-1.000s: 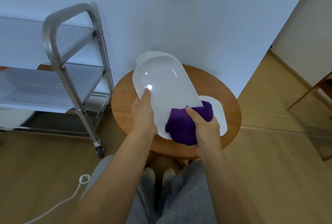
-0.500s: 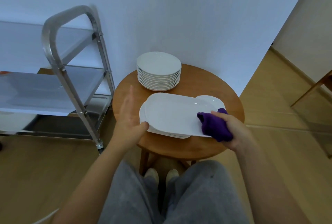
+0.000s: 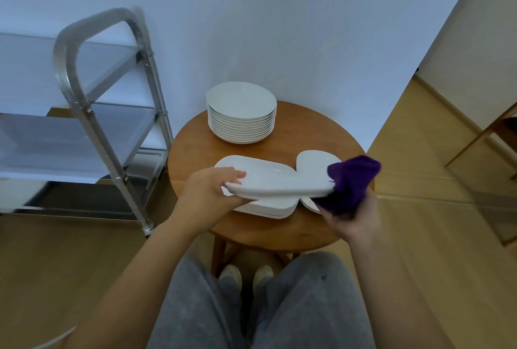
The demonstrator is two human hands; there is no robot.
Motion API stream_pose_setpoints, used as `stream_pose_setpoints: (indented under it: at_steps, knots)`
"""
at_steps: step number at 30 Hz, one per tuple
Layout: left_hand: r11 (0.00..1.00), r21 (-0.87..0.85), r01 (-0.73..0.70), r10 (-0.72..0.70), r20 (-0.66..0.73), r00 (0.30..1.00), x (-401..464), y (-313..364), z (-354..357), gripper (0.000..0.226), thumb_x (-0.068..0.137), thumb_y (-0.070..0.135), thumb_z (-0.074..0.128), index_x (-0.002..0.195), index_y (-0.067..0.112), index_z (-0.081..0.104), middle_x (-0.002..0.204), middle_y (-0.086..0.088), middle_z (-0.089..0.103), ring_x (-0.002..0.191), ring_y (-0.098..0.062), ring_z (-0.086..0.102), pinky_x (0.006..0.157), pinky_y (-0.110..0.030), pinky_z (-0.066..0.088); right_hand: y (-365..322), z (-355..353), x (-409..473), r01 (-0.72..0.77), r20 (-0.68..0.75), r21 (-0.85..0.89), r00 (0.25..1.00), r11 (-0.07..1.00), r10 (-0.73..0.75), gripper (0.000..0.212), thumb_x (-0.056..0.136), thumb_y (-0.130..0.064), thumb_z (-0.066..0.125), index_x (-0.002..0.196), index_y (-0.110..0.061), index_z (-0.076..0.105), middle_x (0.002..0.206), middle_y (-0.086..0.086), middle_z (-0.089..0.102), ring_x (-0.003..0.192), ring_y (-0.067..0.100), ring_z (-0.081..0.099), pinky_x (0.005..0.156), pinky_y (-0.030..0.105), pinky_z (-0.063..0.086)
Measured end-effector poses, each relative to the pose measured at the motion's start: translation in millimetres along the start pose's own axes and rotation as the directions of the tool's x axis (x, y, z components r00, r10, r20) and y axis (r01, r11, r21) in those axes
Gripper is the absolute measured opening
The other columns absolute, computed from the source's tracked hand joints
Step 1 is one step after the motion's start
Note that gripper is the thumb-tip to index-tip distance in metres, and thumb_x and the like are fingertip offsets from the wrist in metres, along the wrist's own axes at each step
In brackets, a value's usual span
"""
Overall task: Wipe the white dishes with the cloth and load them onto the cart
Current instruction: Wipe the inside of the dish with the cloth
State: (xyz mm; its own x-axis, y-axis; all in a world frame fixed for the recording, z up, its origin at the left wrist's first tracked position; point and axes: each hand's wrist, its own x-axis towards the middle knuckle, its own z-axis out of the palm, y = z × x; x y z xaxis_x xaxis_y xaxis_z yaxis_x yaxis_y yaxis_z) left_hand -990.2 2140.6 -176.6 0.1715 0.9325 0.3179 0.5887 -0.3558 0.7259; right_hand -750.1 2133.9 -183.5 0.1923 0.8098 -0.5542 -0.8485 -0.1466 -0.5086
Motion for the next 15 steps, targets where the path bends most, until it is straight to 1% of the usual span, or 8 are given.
stream_pose_setpoints:
  at_steps: [1, 3, 4, 6, 8, 9, 12, 15]
  knots:
    - [0.992, -0.102, 0.07, -0.075, -0.051, 0.996, -1, 5, -1, 0.027, 0.067, 0.034, 0.077, 0.092, 0.028, 0.068, 0.091, 0.014, 0.067, 0.084, 0.003, 0.062, 0.075, -0.014, 0.05, 1, -2, 1, 0.038, 0.047, 0.072, 0.998, 0.997, -0.041, 0.03, 0.091, -0.028, 0.051, 0.118, -0.016, 0.056, 0.108, 0.011, 0.064, 0.1, 0.032, 0.059, 0.068, 0.046, 0.054]
    - [0.934, -0.314, 0.17, -0.219, -0.13, 0.967, 2, 15, -2, 0.017, 0.071, 0.036, 0.073, 0.081, 0.036, 0.06, 0.075, 0.022, 0.063, 0.066, 0.006, 0.062, 0.053, -0.005, 0.046, -1, -9, 3, 0.215, 0.13, 0.084, 0.966, 0.973, -0.224, 0.038, 0.091, -0.019, 0.053, 0.128, -0.01, 0.05, 0.111, 0.011, 0.062, 0.105, 0.031, 0.059, 0.08, 0.044, 0.054]
    - [0.894, -0.403, 0.194, -0.272, -0.146, 0.951, 3, 18, -2, 0.015, 0.073, 0.032, 0.072, 0.078, 0.035, 0.059, 0.066, 0.02, 0.065, 0.064, 0.007, 0.063, 0.049, -0.005, 0.045, -2, -13, 2, 0.303, 0.181, 0.041, 0.935, 0.952, -0.306, 0.043, 0.083, -0.015, 0.06, 0.125, -0.01, 0.051, 0.109, 0.01, 0.062, 0.103, 0.03, 0.06, 0.08, 0.041, 0.055]
    - [0.787, -0.568, 0.239, -0.348, -0.088, 0.933, 3, 23, -2, 0.011, 0.073, 0.034, 0.069, 0.079, 0.03, 0.061, 0.066, 0.02, 0.069, 0.066, 0.006, 0.065, 0.049, -0.008, 0.046, -5, -12, 0, 0.325, 0.256, 0.015, 0.913, 0.945, -0.318, 0.05, 0.064, -0.021, 0.069, 0.112, -0.014, 0.056, 0.097, 0.004, 0.065, 0.091, 0.023, 0.063, 0.069, 0.032, 0.056]
    - [0.657, -0.693, 0.296, -0.412, -0.002, 0.911, 1, 27, 1, 0.025, 0.068, 0.046, 0.061, 0.082, 0.025, 0.063, 0.071, 0.017, 0.071, 0.067, 0.0, 0.068, 0.05, -0.012, 0.049, -2, -8, 1, 0.376, 0.229, -0.101, 0.91, 0.921, -0.346, 0.038, 0.069, -0.022, 0.066, 0.105, -0.018, 0.058, 0.083, -0.001, 0.068, 0.075, 0.015, 0.067, 0.058, 0.026, 0.054]
    - [0.623, -0.716, 0.315, -0.434, 0.019, 0.901, 0, 27, 4, 0.032, 0.067, 0.051, 0.057, 0.081, 0.024, 0.065, 0.071, 0.014, 0.072, 0.066, -0.002, 0.068, 0.05, -0.013, 0.049, 2, -2, 2, 0.407, 0.203, -0.223, 0.908, 0.886, -0.366, 0.031, 0.074, -0.02, 0.065, 0.105, -0.02, 0.059, 0.083, -0.002, 0.068, 0.073, 0.014, 0.066, 0.055, 0.026, 0.052]
    - [0.626, -0.704, 0.336, -0.436, 0.041, 0.899, -2, 33, 12, 0.043, 0.07, 0.06, 0.045, 0.068, 0.025, 0.07, 0.07, 0.006, 0.073, 0.062, -0.007, 0.069, 0.047, -0.015, 0.049, 15, 13, 4, 0.505, 0.206, -0.55, 0.854, 0.666, -0.477, 0.033, 0.083, -0.034, 0.066, 0.114, -0.029, 0.057, 0.099, -0.005, 0.064, 0.086, 0.014, 0.063, 0.056, 0.022, 0.051]
    - [0.661, -0.681, 0.316, -0.425, 0.008, 0.905, -4, 40, 20, 0.04, 0.081, 0.056, 0.042, 0.071, 0.026, 0.066, 0.067, 0.009, 0.071, 0.062, -0.007, 0.068, 0.047, -0.013, 0.048, 32, 25, 1, 0.568, 0.316, -0.73, 0.773, 0.379, -0.551, 0.045, 0.084, -0.045, 0.062, 0.126, -0.035, 0.047, 0.114, -0.012, 0.058, 0.099, 0.013, 0.058, 0.065, 0.02, 0.052]
